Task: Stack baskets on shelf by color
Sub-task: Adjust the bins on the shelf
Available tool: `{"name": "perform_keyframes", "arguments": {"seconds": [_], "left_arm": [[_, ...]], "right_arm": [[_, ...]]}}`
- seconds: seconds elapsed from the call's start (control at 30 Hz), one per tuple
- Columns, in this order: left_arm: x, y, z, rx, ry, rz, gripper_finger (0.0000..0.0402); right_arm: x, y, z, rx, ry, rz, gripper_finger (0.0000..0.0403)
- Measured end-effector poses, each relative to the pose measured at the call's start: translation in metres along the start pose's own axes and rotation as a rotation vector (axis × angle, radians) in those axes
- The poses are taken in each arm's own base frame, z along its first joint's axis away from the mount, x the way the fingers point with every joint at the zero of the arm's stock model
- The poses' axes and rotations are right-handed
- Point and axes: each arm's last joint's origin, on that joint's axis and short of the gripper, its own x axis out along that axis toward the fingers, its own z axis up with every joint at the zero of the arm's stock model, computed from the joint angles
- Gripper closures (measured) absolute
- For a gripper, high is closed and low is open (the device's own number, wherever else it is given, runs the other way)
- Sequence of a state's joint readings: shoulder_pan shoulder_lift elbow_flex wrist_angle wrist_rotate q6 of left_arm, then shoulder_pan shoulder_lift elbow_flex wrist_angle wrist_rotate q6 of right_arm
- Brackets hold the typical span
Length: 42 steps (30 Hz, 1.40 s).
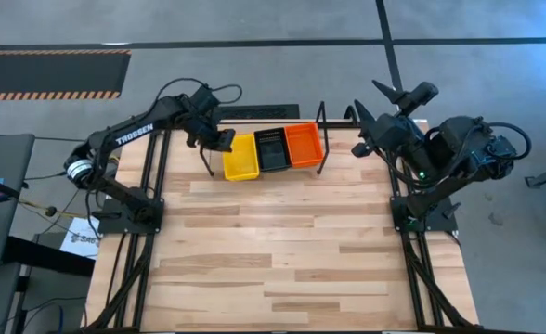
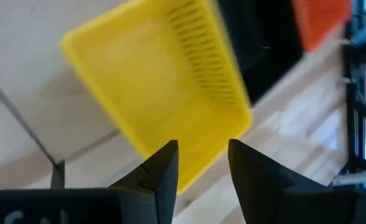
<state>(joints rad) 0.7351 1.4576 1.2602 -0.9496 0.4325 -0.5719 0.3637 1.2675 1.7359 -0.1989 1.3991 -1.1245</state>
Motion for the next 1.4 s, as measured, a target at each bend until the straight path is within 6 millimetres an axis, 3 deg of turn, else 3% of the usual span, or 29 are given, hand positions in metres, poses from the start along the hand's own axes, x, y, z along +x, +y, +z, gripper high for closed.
{"name": "perform_keyframes", "arguments": {"seconds": [0.1,0.27,0.33,0.43,0.53,0.73,0.87,0.97,1.07,1.17,1.27,1.4], "left_arm": [[-0.017,-0.016,0.001,0.11,-0.058,-0.023,0.0275],[-0.065,-0.056,-0.011,0.322,-0.289,0.001,0.0275],[-0.088,-0.072,-0.024,0.395,-0.396,0.025,0.0275],[-0.123,-0.089,-0.052,0.469,-0.563,0.042,0.0275],[-0.15,-0.094,-0.082,0.507,-0.683,0.04,0.0275],[-0.191,-0.078,-0.132,0.508,-0.796,-0.007,0.0275],[-0.202,-0.066,-0.149,0.526,-0.786,0.004,0.0275],[-0.203,-0.059,-0.154,0.523,-0.784,0.05,0.0275],[-0.202,-0.054,-0.155,0.515,-0.782,0.124,0.0275],[-0.197,-0.053,-0.154,0.515,-0.772,0.185,0.0275],[-0.194,-0.054,-0.153,0.523,-0.754,0.21,0.0275],[-0.189,-0.057,-0.151,0.54,-0.742,0.23,0.0275]], "right_arm": [[0.006,0.006,-0.001,-0.028,0.042,-0.02,0.0138],[0.032,0.023,-0.008,-0.055,0.206,-0.117,0.0159],[0.042,0.027,-0.011,-0.033,0.242,-0.147,0.0195],[0.061,0.036,-0.011,0.06,0.229,-0.149,0.0285],[0.082,0.051,-0.01,0.16,0.134,-0.047,0.038],[0.143,0.081,-0.02,0.516,-0.068,0.442,0.0397],[0.19,0.126,-0.038,0.649,-0.019,0.838,0.0399],[0.217,0.17,-0.053,0.629,0.104,0.969,0.04],[0.232,0.205,-0.053,0.604,0.165,1.107,0.04],[0.233,0.23,-0.04,0.586,0.164,1.311,0.0401],[0.219,0.251,-0.031,0.485,0.185,1.513,0.0401],[0.194,0.276,-0.033,0.271,0.341,1.593,0.0402]]}}
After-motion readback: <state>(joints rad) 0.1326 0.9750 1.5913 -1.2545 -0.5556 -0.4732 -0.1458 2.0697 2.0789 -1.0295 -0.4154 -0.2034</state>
